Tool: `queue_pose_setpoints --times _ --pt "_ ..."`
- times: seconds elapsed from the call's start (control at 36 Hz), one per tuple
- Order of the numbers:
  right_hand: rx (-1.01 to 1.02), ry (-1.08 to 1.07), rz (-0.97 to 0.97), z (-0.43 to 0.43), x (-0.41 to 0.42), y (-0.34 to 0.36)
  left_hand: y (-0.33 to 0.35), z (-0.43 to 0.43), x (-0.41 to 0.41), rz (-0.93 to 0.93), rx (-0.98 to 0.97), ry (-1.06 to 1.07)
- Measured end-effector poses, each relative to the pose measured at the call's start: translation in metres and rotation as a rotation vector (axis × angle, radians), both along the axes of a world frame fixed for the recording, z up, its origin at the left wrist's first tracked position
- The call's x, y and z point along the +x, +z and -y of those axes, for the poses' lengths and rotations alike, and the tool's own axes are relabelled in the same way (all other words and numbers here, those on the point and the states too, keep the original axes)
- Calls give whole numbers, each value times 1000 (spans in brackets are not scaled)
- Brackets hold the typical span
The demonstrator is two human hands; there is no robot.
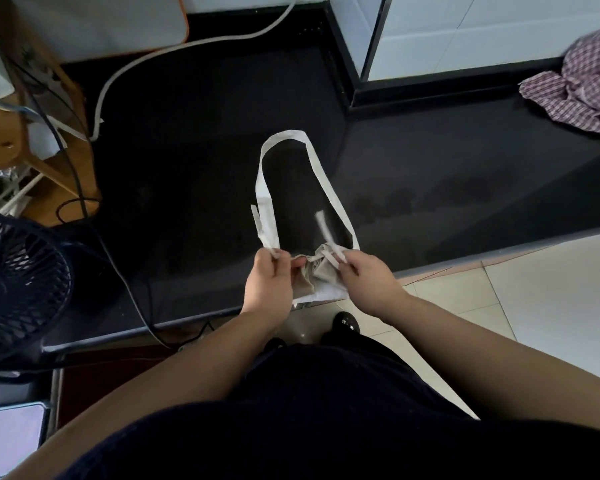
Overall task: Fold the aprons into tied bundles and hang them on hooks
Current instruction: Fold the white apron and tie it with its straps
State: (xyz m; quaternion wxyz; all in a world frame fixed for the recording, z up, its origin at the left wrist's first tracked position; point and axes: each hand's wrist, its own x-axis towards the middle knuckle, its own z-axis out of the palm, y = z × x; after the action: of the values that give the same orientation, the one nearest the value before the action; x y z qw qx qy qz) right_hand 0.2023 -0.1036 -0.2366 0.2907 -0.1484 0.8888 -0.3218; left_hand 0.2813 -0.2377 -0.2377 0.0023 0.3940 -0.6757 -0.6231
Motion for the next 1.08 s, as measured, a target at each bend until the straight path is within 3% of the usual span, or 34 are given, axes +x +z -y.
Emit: queue_pose_setpoints --times 0.08,0.14,0.39,0.64,0.83,1.08 --pt "42 132 35 4 -5 4 4 1 2 62 -210 -178" --pt "15 133 80 7 -7 6 5 0 6 50 -240 -190" --pt "-109 -170 193 4 -2 8 -6 1 18 26 -360 -18" --pt "0 -178 51 1 5 1 -11 -1 15 114 -170 200" --pt "155 -192 21 -12 -4 -5 -12 6 23 85 -388 16" --pt "47 -298 -12 -11 1 -13 -26 18 36 81 -582 -45"
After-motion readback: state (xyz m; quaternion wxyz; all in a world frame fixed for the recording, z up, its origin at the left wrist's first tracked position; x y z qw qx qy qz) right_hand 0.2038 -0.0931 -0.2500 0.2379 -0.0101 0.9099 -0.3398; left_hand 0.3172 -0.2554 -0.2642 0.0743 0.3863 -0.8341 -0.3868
